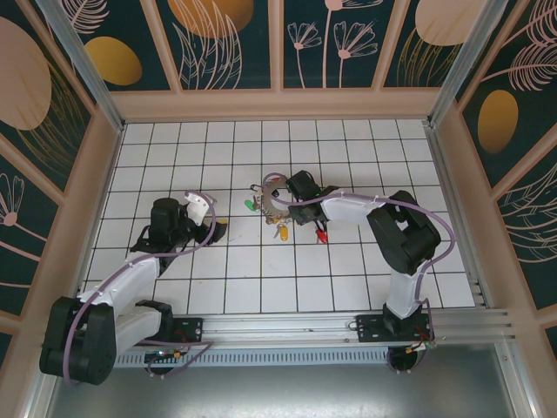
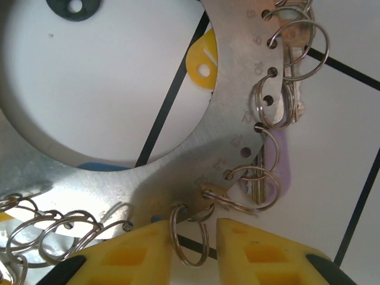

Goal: Put the keys on the keyring

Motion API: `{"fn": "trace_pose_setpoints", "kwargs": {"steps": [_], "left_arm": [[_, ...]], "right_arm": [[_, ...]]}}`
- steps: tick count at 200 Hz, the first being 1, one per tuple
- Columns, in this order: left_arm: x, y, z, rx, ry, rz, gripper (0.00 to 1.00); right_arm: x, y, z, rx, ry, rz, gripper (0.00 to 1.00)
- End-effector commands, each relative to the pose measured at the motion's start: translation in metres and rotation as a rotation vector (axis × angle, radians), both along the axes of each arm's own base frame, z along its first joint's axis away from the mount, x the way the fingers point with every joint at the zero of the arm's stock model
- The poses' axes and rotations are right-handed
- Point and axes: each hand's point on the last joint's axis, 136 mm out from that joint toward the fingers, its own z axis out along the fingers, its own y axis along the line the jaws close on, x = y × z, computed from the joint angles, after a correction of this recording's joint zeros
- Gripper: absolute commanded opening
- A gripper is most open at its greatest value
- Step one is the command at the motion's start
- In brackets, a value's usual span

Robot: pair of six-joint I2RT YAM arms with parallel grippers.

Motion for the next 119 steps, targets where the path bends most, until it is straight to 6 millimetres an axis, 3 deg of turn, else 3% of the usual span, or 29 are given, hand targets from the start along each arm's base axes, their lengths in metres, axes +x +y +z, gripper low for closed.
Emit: {"fn": "trace_pose_setpoints", "kwargs": {"steps": [1, 119], "left_arm": [[-0.001, -0.002, -0.002, 0.014, -0.007, -0.014, 0.72], [-0.001, -0.002, -0.002, 0.018, -0.010, -0.014, 0.72]], "right_arm": [[0.012, -0.004, 0.014, -0.019, -0.066, -0.008, 0.24], [0.005, 0.007, 0.006, 0.075, 0.012, 0.047, 0.19]]}}
